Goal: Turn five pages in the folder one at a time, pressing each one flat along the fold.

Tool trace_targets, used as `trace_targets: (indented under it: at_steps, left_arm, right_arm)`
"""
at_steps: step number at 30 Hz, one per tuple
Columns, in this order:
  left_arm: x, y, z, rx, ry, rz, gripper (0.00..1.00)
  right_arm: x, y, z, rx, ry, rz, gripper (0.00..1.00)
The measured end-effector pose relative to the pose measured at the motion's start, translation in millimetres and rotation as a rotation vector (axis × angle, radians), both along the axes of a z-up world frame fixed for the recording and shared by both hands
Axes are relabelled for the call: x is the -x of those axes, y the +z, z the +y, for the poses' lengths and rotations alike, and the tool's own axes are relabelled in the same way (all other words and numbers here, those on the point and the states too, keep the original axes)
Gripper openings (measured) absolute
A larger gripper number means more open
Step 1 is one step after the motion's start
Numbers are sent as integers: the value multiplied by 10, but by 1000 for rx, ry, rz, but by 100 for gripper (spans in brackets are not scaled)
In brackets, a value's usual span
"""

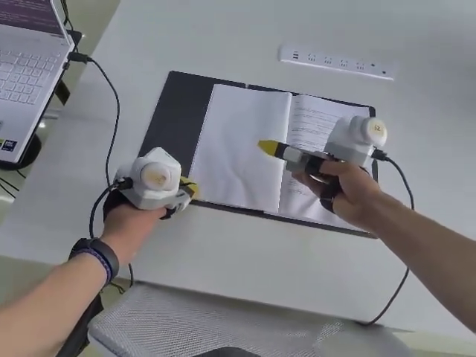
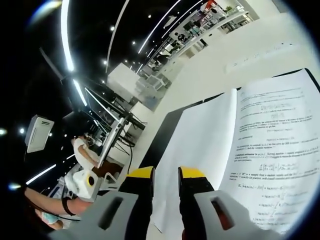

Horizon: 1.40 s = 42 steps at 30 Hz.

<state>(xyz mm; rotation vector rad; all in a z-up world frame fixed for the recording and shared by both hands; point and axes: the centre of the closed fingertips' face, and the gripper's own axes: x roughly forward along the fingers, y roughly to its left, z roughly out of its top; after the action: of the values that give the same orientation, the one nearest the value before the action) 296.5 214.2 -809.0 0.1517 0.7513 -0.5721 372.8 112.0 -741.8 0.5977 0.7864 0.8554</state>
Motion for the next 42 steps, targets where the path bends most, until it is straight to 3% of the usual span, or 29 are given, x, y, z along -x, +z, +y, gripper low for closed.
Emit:
trace_targets:
  at_steps: [9,17,22,25,32,34,36,42]
  left_arm:
    - [-8,-14,9,0,8,1,0]
    - [-6,-13,10,7,21,6,0]
    - [-14,-18,12,10,23,6,0]
    - [-6,0,3,-4,19,9,0]
    - [3,20,-1,-9,28,6,0]
    - [2,22,-2,-8,28,8,0]
    - [1,24,-2,-7,31,6,0]
    - [-6,19,2,-5,33,5,0]
  right_arm:
    - [-207,-151,-131,16,-13,1,11]
    - [-490,-340,-281,-12,-80,41,2]
    - [-522,-386,-282,-37,-112,73,0]
    - [-523,-440,-269,-11,-94,48,0]
    - [-625,-471,-318,-65,-87,49,0]
    - [-680,-440,-329,-64,-116,24,0]
    - [-817,-492,-361,-91,-149,42,0]
    - [-1026,-527,-350,-105,-171,47,0]
